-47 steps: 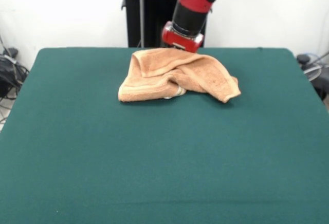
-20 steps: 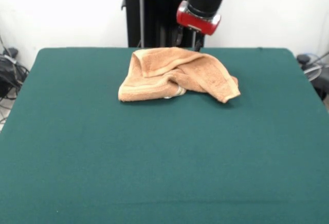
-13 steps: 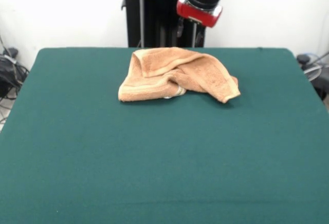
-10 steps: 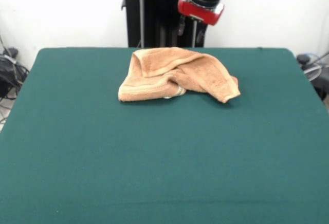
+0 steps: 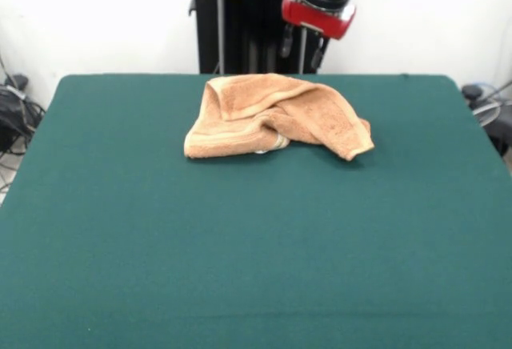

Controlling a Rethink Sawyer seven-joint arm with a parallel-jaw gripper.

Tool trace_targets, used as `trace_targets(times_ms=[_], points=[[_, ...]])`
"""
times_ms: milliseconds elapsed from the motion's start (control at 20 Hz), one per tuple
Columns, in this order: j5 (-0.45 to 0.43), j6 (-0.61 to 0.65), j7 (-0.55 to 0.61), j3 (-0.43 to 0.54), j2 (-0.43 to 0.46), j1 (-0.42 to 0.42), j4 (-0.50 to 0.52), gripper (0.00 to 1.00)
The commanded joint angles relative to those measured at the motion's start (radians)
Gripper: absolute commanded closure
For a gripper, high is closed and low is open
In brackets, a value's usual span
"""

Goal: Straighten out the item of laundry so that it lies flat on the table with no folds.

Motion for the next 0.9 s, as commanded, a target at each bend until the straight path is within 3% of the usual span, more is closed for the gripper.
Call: trace_targets(times_ms=[50, 900], points=[[0.001, -0.006, 0.13, 0.066, 0.03, -0.032, -0.085, 0.0], [-0.056, -0.113, 0.064, 0.156, 0.075, -0.102, -0.163, 0.0]])
